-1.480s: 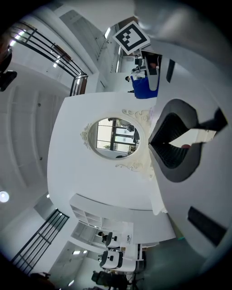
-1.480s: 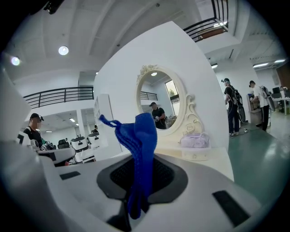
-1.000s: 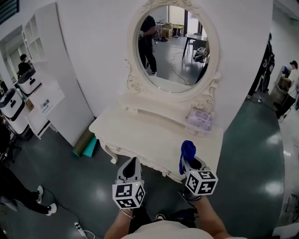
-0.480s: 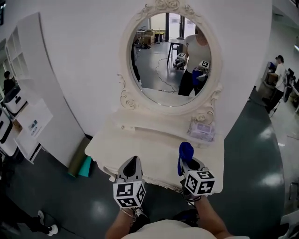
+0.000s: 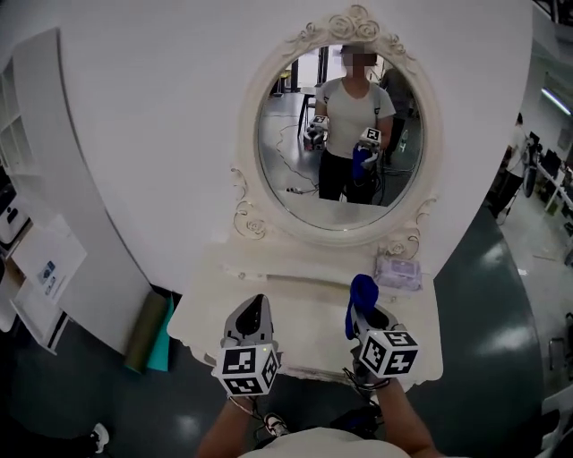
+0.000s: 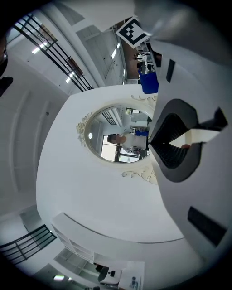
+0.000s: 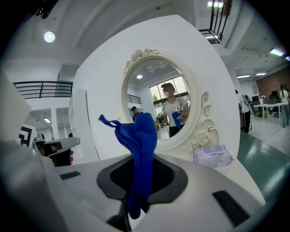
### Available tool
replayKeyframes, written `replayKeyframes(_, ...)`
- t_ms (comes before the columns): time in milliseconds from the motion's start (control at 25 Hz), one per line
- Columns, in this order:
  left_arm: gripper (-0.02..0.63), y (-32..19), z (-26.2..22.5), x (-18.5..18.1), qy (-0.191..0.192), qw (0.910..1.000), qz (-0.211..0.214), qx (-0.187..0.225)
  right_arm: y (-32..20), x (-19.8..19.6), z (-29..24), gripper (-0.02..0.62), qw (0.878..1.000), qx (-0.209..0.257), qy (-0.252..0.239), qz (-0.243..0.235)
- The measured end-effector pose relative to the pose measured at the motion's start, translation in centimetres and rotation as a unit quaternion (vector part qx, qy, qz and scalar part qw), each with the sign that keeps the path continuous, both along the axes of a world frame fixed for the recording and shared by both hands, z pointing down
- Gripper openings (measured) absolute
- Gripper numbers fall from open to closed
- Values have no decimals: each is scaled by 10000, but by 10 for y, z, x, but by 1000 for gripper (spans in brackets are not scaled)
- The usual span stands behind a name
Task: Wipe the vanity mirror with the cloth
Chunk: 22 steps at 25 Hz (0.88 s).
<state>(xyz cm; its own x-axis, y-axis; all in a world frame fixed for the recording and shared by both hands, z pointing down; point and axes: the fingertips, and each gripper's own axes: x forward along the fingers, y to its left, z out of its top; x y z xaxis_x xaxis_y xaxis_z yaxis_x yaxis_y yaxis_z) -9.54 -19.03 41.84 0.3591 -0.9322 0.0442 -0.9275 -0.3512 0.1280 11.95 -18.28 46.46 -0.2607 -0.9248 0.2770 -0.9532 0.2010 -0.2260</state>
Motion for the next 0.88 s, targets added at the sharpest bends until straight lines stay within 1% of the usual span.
replayKeyframes(120,5,-23,-1,-15,-3,9999,144,-16,-4,-14,-6,66,9999,42,88,90)
replayKeyframes(200,6,-36,-2,-20,80,9998,185,-32,-6,-16,-5,66,9999,-9,118,122)
replayKeyframes(280,5,-43,-4,-19,173,9995,252,-8,-10,-12,-5,66,9998,-62,72,172)
replayKeyframes(360,5,-50,-3,-16,162,9993,322,16,-18,-9,-9,66,9997,-31,35,238)
replayKeyframes(440,5,-58,2,-12,148,9992,362,-43,-27,-7,-13,66,9996,25,60,278)
replayKeyframes(600,6,-74,6,-8,130,9990,400,-149,-46,-11,-17,66,9998,66,43,208)
replayKeyframes(760,6,-89,-1,-8,48,9993,367,-87,-66,-14,-20,66,9999,87,16,132)
replayKeyframes(880,5,-102,-11,-9,-54,9993,361,13,-81,-17,-30,66,9997,198,127,35)
